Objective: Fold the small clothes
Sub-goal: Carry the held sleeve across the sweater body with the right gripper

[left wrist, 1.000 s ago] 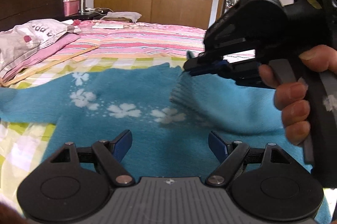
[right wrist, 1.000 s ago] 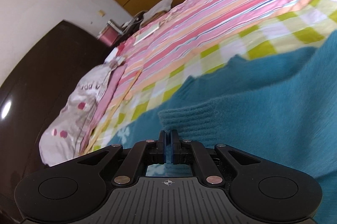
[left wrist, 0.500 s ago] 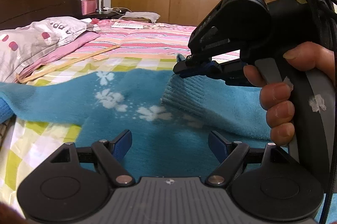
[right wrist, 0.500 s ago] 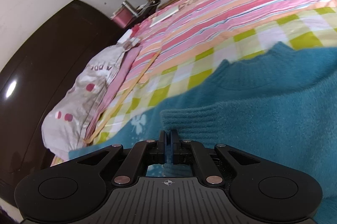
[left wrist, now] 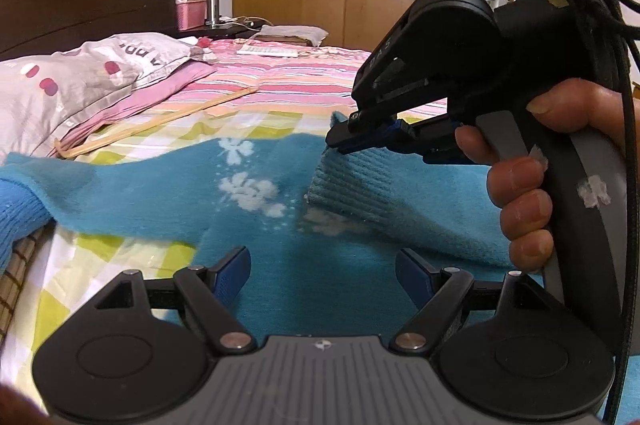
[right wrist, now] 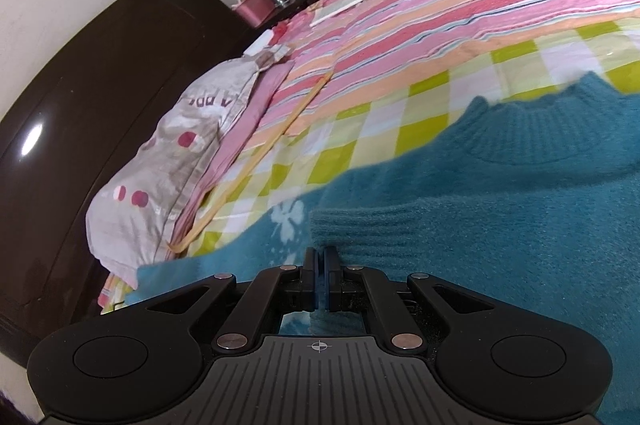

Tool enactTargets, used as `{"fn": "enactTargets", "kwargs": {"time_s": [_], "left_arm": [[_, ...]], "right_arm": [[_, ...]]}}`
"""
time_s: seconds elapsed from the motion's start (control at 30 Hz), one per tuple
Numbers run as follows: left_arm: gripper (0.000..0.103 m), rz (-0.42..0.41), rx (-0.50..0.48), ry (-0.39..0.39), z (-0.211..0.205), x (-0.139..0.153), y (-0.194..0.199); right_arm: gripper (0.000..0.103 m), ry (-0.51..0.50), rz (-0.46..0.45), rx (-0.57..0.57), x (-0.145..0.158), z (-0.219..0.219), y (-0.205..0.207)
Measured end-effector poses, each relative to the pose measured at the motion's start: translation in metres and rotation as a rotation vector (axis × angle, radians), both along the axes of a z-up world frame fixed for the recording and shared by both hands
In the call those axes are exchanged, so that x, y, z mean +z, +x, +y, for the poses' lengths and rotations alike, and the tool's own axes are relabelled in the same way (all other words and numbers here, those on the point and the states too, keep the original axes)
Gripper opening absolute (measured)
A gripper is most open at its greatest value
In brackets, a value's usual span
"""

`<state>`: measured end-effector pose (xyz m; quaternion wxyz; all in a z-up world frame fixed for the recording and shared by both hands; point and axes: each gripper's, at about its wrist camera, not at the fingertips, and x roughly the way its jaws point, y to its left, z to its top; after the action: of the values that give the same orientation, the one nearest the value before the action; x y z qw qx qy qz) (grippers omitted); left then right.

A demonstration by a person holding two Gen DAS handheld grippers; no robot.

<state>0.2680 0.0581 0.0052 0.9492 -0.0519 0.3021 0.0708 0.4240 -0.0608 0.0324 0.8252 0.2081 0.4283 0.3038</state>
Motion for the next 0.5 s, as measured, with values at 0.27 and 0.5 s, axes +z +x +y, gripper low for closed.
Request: {"fn": "enactTargets", "kwargs": {"time_s": [0.27,0.5], "left_arm": [[0.085,-0.010,0.054,0.009,0.013,0.001,0.001],[0.085,0.017,0.100,-0.006,0.025,-0.005,0.006]], "right_arm": [[0.004,0.035,0.004,0.038,0.000,0.019,0.005],[0.004,0.041,0.022,0.075,-0.007,0.037,0.009]]}}
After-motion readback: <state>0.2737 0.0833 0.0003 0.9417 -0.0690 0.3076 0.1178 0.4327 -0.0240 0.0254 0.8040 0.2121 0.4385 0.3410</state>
